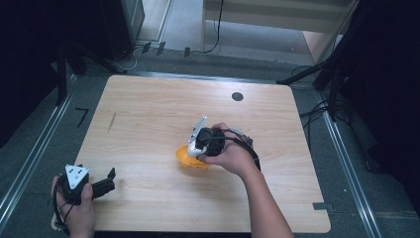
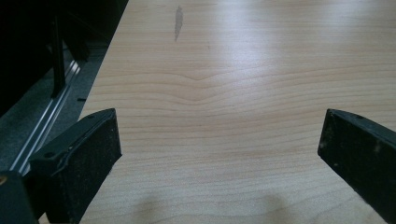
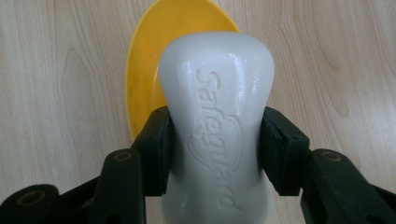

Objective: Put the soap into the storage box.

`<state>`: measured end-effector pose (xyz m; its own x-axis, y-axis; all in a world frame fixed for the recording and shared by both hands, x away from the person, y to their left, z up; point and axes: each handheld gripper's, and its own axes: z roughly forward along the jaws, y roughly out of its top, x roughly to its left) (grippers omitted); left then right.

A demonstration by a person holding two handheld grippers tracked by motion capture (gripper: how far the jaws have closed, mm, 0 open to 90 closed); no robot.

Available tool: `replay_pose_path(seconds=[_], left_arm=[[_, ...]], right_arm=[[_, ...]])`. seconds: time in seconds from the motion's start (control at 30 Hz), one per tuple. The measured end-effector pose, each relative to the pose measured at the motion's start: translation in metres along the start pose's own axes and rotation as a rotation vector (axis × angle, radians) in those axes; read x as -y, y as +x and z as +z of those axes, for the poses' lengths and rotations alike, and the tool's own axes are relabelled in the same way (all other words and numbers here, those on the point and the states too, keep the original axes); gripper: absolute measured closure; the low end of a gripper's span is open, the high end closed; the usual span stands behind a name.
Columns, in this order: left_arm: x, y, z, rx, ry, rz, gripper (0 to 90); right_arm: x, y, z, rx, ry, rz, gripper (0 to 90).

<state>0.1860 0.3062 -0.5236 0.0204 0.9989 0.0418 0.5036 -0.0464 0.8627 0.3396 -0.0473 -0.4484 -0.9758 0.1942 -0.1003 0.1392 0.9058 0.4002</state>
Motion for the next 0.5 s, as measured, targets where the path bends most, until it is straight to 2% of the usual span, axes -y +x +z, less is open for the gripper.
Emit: replay_pose_path(seconds=[0.2,0.5], left_arm=[[0.0000,0.0001,0.0000,0.000,0.000,-0.001,0.0],[0.0000,0.0002,-0.0002,0.000,0.001,-0.005,0.0]], right_arm=[[-0.0039,-0.0001,0.0019,-0.007,0.002,-0.024,50.6],[-0.0058,0.0003,0.0065,-0.013,0.011,-0.028,50.6]])
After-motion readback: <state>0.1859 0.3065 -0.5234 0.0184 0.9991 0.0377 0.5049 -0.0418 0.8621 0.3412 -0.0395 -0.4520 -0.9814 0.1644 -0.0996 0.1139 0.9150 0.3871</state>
